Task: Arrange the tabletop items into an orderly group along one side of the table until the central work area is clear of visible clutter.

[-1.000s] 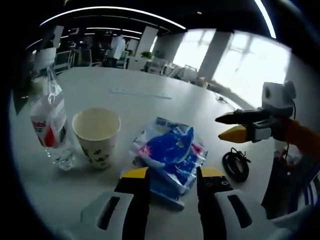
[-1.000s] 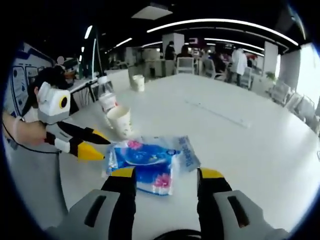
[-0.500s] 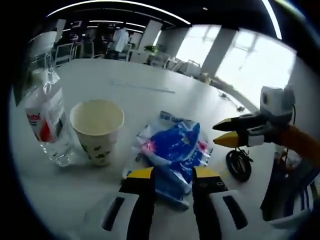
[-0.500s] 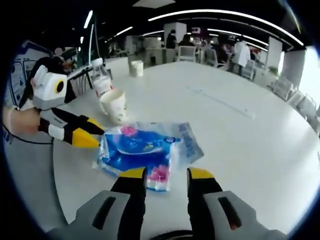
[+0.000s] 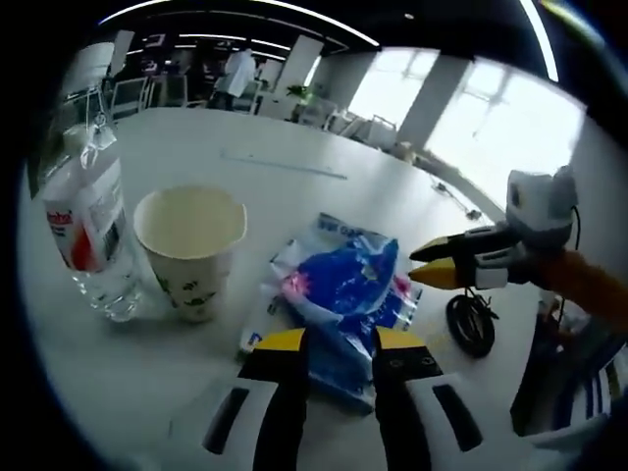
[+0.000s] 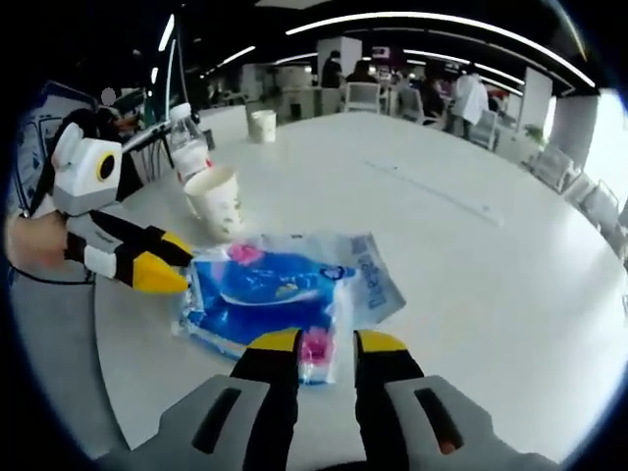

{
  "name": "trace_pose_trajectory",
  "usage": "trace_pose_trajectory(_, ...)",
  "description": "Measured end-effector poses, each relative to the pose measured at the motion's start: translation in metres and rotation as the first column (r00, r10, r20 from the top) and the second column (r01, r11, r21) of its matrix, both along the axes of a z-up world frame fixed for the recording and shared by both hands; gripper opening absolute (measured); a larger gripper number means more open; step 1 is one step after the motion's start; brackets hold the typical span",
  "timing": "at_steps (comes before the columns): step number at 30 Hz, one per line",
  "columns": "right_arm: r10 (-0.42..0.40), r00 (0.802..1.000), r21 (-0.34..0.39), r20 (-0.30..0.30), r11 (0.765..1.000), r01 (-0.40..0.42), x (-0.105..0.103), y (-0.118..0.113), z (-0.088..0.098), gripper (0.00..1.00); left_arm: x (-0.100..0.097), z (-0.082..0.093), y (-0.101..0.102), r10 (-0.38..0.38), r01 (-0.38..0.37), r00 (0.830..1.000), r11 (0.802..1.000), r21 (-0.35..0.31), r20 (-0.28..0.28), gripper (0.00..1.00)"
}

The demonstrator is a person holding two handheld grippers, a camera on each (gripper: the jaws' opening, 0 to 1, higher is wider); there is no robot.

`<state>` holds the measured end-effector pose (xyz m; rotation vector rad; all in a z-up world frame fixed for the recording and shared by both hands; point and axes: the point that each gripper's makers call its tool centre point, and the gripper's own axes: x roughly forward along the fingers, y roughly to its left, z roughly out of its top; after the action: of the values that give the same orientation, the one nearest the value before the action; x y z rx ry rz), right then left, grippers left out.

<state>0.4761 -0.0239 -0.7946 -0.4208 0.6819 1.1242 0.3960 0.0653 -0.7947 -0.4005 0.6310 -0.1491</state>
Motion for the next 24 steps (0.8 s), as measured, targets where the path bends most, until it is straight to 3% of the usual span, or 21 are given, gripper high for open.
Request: trace_pose_trajectory(24, -0.067, 0.998, -0.013, -0.021, 0.998, 0.066, -0.001, -0.002, -0.013, 0.01, 0.001, -0.009, 0.001, -0.003, 0.002, 1.0, 0.999, -0.038, -0.029, 0.03)
